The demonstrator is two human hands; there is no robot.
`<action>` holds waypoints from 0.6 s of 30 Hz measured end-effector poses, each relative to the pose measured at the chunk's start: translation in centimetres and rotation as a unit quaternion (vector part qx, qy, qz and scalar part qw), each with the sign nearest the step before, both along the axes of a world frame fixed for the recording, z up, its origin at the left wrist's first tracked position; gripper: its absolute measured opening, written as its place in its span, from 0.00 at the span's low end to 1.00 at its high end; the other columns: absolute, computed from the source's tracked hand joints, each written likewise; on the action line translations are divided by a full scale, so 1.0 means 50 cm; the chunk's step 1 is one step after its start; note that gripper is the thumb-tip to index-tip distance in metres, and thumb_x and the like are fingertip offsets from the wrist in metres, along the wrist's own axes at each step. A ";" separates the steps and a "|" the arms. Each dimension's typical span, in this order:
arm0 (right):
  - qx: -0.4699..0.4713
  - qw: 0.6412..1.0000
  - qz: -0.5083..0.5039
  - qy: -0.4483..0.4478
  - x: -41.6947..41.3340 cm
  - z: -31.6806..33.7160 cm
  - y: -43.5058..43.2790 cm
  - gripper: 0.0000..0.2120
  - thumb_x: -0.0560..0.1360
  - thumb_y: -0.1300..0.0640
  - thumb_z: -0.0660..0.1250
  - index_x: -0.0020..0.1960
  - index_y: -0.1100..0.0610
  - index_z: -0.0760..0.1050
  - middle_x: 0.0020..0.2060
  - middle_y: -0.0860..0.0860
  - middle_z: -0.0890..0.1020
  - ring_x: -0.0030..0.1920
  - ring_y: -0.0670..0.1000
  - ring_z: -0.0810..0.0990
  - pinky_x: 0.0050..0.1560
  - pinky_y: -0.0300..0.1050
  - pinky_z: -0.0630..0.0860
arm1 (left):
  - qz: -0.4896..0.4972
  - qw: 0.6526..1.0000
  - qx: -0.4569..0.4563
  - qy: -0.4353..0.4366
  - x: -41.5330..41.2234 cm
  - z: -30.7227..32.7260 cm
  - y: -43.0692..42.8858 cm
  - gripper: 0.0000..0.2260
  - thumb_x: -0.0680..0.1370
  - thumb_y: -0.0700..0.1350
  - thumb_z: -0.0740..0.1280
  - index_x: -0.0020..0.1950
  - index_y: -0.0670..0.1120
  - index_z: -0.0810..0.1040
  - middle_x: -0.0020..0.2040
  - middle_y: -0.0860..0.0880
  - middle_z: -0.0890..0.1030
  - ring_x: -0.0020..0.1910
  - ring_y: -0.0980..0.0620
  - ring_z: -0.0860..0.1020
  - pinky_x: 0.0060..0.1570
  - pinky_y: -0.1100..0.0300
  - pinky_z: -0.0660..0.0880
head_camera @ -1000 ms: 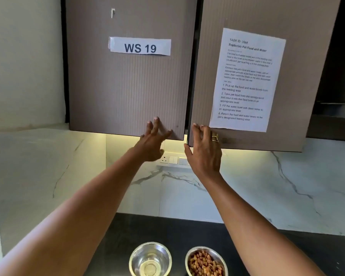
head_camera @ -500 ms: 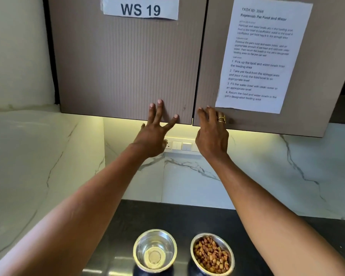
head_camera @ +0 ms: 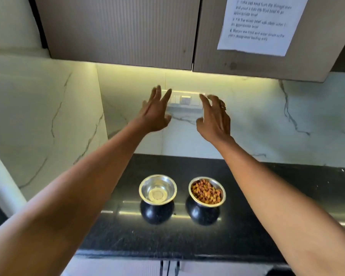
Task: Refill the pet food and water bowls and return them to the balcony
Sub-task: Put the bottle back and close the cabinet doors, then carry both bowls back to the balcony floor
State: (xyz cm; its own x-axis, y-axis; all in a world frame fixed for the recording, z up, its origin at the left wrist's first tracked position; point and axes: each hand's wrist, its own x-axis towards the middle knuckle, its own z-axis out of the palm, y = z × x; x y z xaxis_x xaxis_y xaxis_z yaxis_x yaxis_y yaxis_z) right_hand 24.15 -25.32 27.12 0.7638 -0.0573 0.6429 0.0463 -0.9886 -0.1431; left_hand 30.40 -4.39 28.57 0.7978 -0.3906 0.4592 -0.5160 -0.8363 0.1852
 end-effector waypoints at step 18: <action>0.332 0.859 -0.147 0.361 -0.049 -0.513 -0.300 0.14 0.79 0.57 0.67 0.61 0.64 0.79 0.54 0.57 0.82 0.52 0.60 0.85 0.54 0.59 0.86 | 0.279 0.766 -0.378 0.438 -0.092 -0.631 0.131 0.07 0.74 0.44 0.69 0.37 0.43 0.79 0.36 0.42 0.79 0.32 0.46 0.77 0.43 0.42 0.84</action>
